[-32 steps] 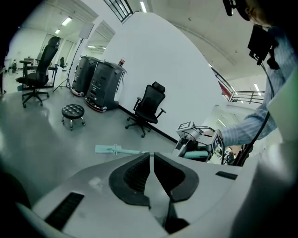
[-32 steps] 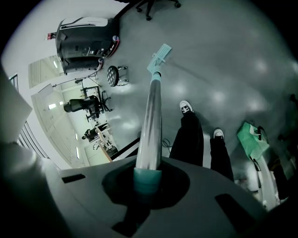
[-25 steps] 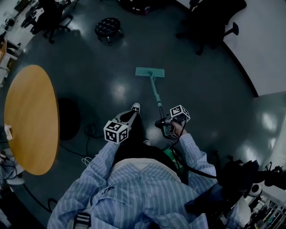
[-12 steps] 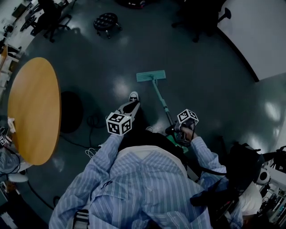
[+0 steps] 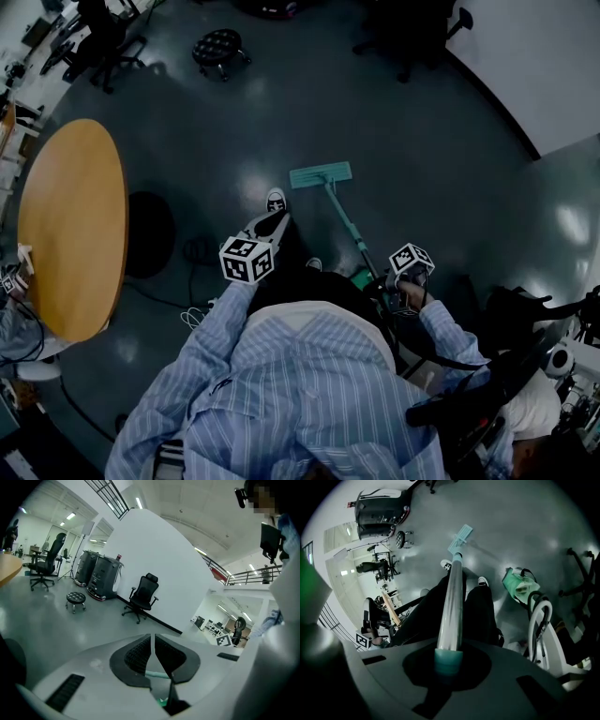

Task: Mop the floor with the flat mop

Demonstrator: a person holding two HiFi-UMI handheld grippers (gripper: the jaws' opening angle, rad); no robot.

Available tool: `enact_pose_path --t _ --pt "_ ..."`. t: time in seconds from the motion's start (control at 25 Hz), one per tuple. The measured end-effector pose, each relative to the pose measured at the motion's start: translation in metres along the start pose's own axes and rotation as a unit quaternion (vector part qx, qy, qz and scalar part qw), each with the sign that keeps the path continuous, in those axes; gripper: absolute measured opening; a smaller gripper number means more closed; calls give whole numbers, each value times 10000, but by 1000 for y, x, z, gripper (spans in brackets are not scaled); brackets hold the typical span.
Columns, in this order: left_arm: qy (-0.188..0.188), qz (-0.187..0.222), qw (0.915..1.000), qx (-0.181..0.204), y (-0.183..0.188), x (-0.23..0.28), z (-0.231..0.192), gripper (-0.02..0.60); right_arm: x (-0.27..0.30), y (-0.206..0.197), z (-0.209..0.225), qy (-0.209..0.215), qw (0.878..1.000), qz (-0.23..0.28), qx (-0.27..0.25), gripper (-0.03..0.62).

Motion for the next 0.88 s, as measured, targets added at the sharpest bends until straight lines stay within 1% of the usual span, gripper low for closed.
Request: enact_pose_path --t 0.16,0.36,0.88 --pt "25 8 10000 8 -5 -2 -1 31 0 -3 6 -95 9999 -53 -66 17" --pt "1 -46 9999 92 -10 -6 2 31 6 -3 8 -59 9999 -48 -102 17" --pt "23 -63 9999 145 -13 -11 -1 31 10 -2 7 5 10000 -22 -92 17"
Point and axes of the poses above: the fingertips, and each gripper's own axes: x forward along the fingers, z to its right, y out of its top, the point moved 9 cm from there along -x, backward along the fingers, and after that the axes turned 8 degrees about y, right-handed, at the moved point
